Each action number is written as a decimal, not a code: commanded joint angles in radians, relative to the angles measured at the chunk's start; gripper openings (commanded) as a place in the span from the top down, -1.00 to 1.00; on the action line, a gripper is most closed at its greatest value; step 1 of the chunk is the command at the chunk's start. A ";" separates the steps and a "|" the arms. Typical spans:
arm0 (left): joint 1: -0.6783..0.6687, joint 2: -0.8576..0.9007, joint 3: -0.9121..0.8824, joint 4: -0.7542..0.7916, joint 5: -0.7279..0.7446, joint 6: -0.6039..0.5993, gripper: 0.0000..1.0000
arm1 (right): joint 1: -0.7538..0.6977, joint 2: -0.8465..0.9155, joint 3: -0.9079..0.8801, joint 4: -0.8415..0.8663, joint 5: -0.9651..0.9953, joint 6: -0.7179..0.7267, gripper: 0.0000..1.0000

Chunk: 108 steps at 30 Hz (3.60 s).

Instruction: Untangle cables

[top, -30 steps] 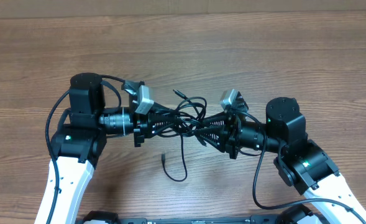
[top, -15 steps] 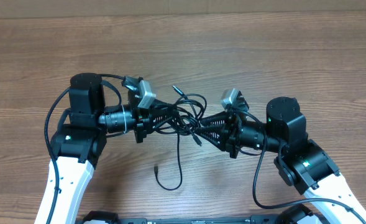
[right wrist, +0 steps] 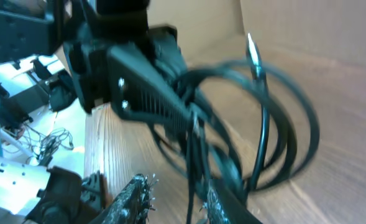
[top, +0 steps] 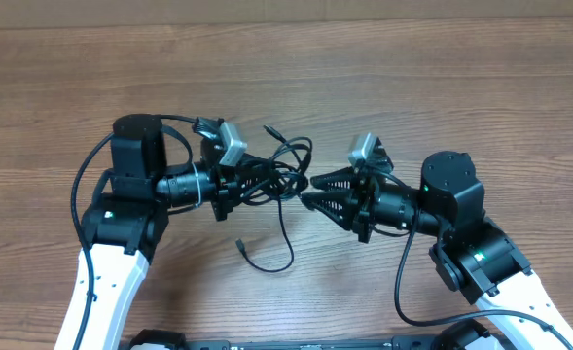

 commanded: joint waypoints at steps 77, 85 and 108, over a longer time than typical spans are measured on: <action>-0.083 0.002 0.021 0.105 -0.243 -0.287 0.92 | -0.001 0.054 0.026 -0.024 0.011 0.022 0.75; -0.083 0.002 0.021 0.112 -0.021 -0.135 0.91 | -0.001 0.054 0.026 -0.023 0.012 0.022 0.64; -0.083 0.002 0.021 0.036 0.060 0.006 0.92 | -0.002 0.053 0.026 0.033 0.158 0.021 0.31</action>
